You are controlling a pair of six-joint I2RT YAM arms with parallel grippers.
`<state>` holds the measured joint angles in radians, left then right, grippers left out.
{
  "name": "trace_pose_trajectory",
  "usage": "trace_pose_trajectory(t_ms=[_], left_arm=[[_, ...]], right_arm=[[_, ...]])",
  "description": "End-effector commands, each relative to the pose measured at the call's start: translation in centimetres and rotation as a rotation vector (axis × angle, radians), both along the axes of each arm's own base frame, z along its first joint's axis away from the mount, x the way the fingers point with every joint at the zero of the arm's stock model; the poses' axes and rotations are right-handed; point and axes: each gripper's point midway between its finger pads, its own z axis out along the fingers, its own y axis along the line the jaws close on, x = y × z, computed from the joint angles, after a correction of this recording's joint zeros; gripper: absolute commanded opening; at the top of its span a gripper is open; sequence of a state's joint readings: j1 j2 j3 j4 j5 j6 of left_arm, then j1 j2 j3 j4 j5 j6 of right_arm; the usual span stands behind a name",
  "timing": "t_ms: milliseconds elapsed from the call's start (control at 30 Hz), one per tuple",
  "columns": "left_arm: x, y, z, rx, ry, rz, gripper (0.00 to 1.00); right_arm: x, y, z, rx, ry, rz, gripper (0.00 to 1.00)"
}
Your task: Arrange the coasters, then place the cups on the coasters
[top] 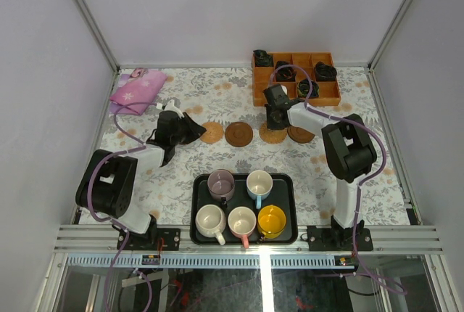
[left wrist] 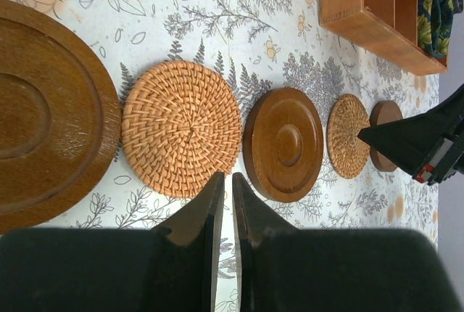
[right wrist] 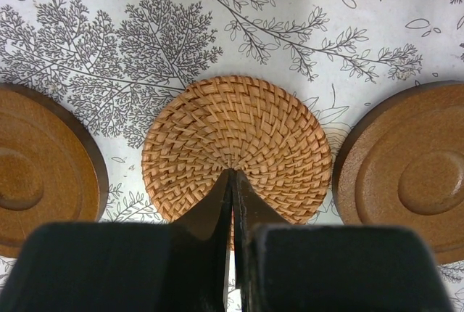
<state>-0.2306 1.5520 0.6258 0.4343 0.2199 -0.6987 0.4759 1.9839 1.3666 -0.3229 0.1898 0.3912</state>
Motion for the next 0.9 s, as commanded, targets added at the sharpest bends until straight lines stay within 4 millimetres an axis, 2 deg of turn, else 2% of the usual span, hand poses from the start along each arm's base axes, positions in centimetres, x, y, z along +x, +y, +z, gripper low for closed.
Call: trace_pose_trajectory(t_ms=[0,300,600,867], left_arm=[[0.4,-0.9,0.5,0.001,-0.052,-0.045,0.07],[-0.1,-1.1,0.1,-0.001,-0.038,-0.052,0.07],[-0.9,-0.6,0.7,0.001,-0.05,-0.037,0.07],[-1.4,-0.5,0.8,-0.004,-0.05,-0.03,0.07]], right_arm=[[-0.2,0.2,-1.3,0.0,0.018,-0.015,0.0],[-2.6,-0.3,-3.5,0.004,0.102,-0.014,0.0],[-4.3,-0.3,-2.7,0.034,0.118,-0.015,0.0],[-4.7,1.0,-2.4,0.03,0.114,0.012,0.0]])
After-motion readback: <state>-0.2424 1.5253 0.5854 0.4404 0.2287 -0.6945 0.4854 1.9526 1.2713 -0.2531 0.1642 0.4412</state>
